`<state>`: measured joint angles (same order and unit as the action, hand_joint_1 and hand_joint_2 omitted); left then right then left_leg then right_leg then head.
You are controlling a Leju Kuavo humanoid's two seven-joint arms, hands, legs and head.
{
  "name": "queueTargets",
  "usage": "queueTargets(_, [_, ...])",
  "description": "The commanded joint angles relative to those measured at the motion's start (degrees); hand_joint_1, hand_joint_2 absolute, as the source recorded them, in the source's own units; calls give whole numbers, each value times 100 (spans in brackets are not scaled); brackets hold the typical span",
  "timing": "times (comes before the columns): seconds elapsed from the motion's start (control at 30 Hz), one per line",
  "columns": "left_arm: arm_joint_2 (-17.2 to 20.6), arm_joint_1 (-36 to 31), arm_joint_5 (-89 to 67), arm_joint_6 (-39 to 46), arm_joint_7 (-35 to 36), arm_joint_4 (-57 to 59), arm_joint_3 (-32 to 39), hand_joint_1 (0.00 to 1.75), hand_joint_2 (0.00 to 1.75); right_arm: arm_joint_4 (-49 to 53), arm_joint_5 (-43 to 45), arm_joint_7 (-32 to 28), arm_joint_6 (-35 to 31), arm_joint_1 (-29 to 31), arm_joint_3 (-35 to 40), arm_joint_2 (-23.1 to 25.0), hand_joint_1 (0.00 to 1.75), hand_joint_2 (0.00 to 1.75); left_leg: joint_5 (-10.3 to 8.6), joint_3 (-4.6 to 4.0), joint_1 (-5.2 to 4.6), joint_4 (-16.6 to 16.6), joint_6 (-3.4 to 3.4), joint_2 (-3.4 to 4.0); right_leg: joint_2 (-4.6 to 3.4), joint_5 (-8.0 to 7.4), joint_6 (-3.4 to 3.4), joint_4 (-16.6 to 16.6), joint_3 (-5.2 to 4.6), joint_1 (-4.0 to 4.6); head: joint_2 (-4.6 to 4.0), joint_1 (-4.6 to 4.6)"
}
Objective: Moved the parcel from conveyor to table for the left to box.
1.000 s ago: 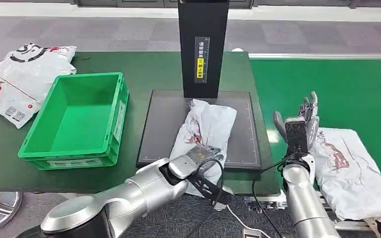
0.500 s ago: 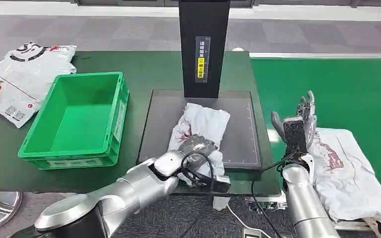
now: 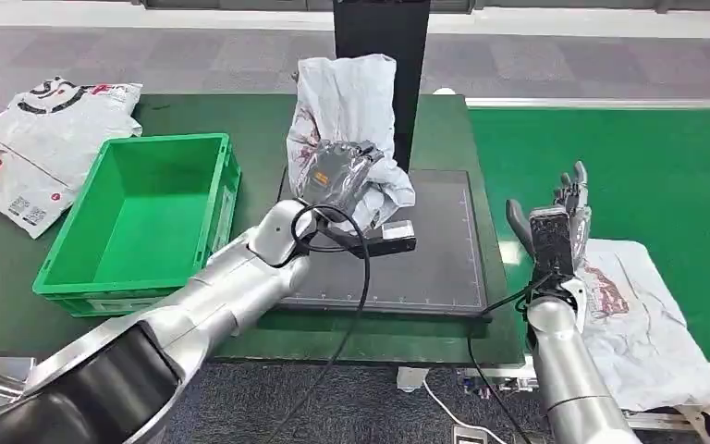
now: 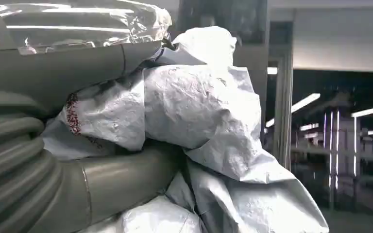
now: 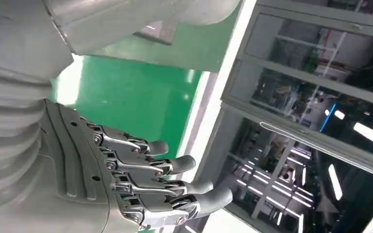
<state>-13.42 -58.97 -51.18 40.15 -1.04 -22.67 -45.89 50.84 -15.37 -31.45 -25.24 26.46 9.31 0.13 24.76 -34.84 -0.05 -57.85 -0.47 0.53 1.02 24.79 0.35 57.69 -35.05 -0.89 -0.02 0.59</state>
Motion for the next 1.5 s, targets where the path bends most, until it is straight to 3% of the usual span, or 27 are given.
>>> queueTargets(0.03, [503, -51, -2455, -15, 526, -994, 2407, 175, 175, -598, -183, 100, 48, 191, -205, 254, 0, 175, 9, 6, 10, 0, -5, 32, -45, -6, -7, -7, -2, 10, 2, 0])
queueTargets(0.13, [784, -136, -3695, -15, 1261, -1186, 2690, 175, 175, -747, -281, 253, 94, 263, -145, 301, 0, 175, 4, -1, 4, 0, -4, 22, -29, -3, -5, 0, -11, 3, 2, 0])
queueTargets(0.17, [1035, -343, -3882, -15, 1871, -868, 2302, 175, 175, -875, -316, 307, 110, 333, -107, 297, 0, 175, 8, 5, 9, 0, -7, 33, -45, -4, -8, -2, -9, 8, 0, 0])
queueTargets(0.23, [1115, -503, -3789, -15, 1961, -537, 2325, 175, 175, -983, -284, 340, 168, 398, -107, 280, 0, 175, 7, 3, 8, 0, -8, 44, -56, -7, -9, 0, -14, 7, 2, 0])
queueTargets(0.3, [1263, -870, -3849, -15, 2514, 479, 2235, 175, 175, -1150, -245, 358, 208, 471, -76, 221, 0, 175, 6, -2, 7, 0, -6, 33, -46, -5, -7, 1, -14, 6, 2, 0])
queueTargets(0.4, [1648, -904, -3699, -624, 2804, 871, 2677, 175, 175, -922, -219, 375, 248, 206, -42, 60, 0, 175, 2, -3, 7, 1, -9, 30, -42, -5, -6, 1, -17, 6, 0, 0])
queueTargets(0.47, [1793, -835, -3696, -595, 2742, 854, 2754, 175, 175, -788, -203, 387, 278, 79, -38, 11, 0, 175, 0, 5, 6, 7, -14, 33, -46, -4, -8, -2, -12, 5, 0, 0])
queueTargets(0.63, [1752, -845, -3706, -613, 2759, 853, 2750, 175, 175, -769, -203, 394, 270, 82, -36, 23, 0, 175, -1, -6, 14, -1, -15, 23, -35, -2, -9, -3, -19, 14, 2, 2])
queueTargets(0.7, [1882, -821, -3723, -1091, 3105, 917, 2873, 175, 175, -627, -218, 466, 339, -47, 27, -58, 0, 175, -2, -6, 16, 0, -13, 3, -17, 1, -7, -6, -13, 15, 0, 2])
queueTargets(0.83, [2152, -770, -3655, -1836, 3129, 993, 3147, 175, 175, -224, -166, 555, 409, -361, 11, -166, 0, 175, -2, -10, 9, 4, -14, 15, -24, -1, -9, -4, -17, 8, 0, 2])
queueTargets(1.07, [2068, -607, -3370, -3383, 3054, 1113, 3629, 175, 175, 151, -238, 738, 557, -600, -53, -238, 0, 175, 0, -8, 10, 6, -19, 4, -20, 2, -12, -6, -19, 10, 2, 2])
queueTargets(1.13, [2009, -532, -3044, -3508, 2934, 1049, 3993, 175, 175, 95, -248, 745, 623, -563, -43, -271, 0, 175, 0, -9, 10, 6, -18, 3, -18, 2, -10, -8, -17, 13, 0, 2])
queueTargets(1.4, [2018, -479, -3046, -3752, 2840, 1045, 4073, 175, 175, -74, -245, 728, 692, -439, 9, -296, 0, 175, 1, -10, 12, 4, -17, 6, -25, 1, -10, -8, -18, 11, 2, 2])
queueTargets(1.43, [2032, -443, -2948, -3643, 2875, 996, 4203, 148, 175, -124, -238, 722, 711, -390, 23, -291, 0, 175, 1, -16, 12, 0, -17, 8, -24, 1, -10, -5, -23, 12, 2, 2])
queueTargets(1.47, [2054, -413, -2883, -3436, 2799, 977, 4307, 0, 175, -207, -231, 710, 727, -315, 46, -272, 0, 175, -2, -19, 8, 1, -17, 10, -23, 0, -9, -2, -29, 8, 2, 2])
queueTargets(1.5, [2052, -378, -2634, -3113, 2619, 933, 4589, 0, 175, -275, -229, 705, 727, -242, 70, -250, 0, 175, 0, -10, 12, 4, -18, 10, -27, 0, -11, -7, -19, 11, 2, 2])
